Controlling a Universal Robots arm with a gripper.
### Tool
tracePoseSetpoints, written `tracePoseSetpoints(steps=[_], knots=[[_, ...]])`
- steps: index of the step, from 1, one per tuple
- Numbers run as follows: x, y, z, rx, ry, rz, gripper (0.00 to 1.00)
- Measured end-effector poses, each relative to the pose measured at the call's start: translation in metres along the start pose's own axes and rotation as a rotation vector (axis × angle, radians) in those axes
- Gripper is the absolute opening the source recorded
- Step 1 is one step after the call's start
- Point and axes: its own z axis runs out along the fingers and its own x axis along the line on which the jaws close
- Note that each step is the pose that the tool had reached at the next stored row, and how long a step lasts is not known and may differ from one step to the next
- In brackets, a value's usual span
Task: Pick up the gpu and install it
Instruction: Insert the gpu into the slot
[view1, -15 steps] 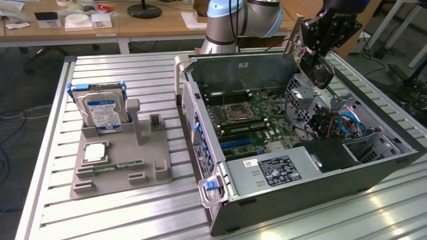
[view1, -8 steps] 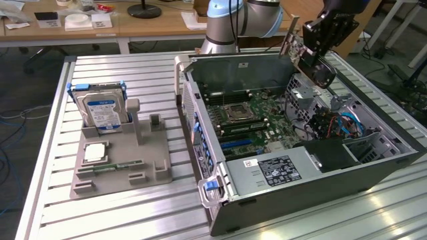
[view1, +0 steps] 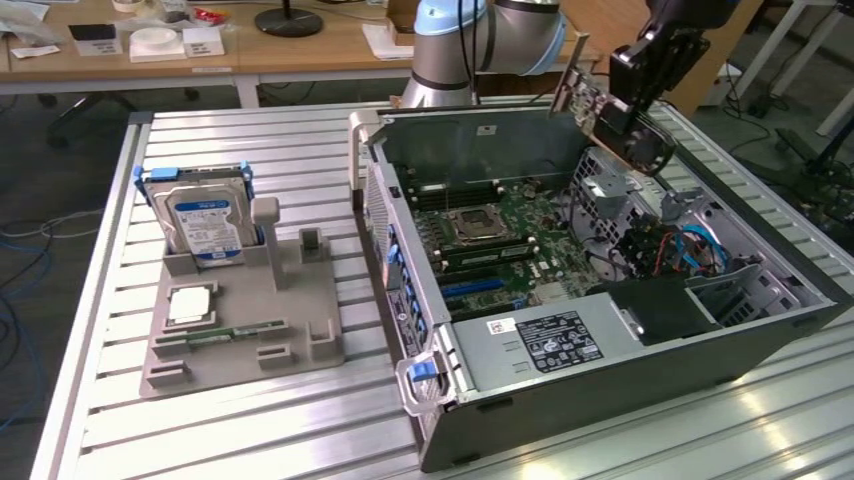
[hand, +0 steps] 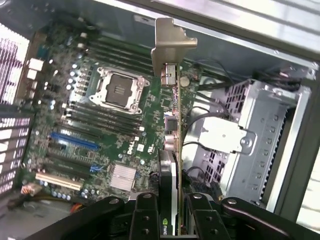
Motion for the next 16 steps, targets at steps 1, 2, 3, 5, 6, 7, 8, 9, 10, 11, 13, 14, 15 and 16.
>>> tracePoseSetpoints(steps=[1, 2, 3, 5, 6, 7, 8, 9, 10, 11, 13, 14, 15, 16], knots=[[0.0000, 0.0000, 0.0000, -0.0003, 0.0008, -0.017, 0.27], [0.0000, 0.0000, 0.0001, -0.0007, 0.0017, -0.034, 0.27], [0.0000, 0.0000, 0.0001, -0.0010, 0.0025, -0.051, 0.27], [0.0000, 0.0000, 0.0003, -0.0017, 0.0041, -0.085, 0.27], [0.0000, 0.0000, 0.0003, -0.0021, 0.0049, -0.102, 0.27], [0.0000, 0.0000, 0.0004, -0.0024, 0.0056, -0.118, 0.27], [0.0000, 0.0000, 0.0005, -0.0027, 0.0064, -0.133, 0.27], [0.0000, 0.0000, 0.0005, -0.0030, 0.0071, -0.148, 0.27], [0.0000, 0.0000, 0.0005, -0.0032, 0.0079, -0.164, 0.27], [0.0000, 0.0000, 0.0006, -0.0033, 0.0087, -0.178, 0.27], [0.0001, 0.0000, 0.0006, -0.0036, 0.0101, -0.205, 0.27], [0.0001, 0.0000, 0.0007, -0.0039, 0.0107, -0.219, 0.27], [0.0001, 0.0000, 0.0007, -0.0041, 0.0115, -0.233, 0.27], [0.0001, 0.0000, 0.0008, -0.0044, 0.0122, -0.248, 0.27]])
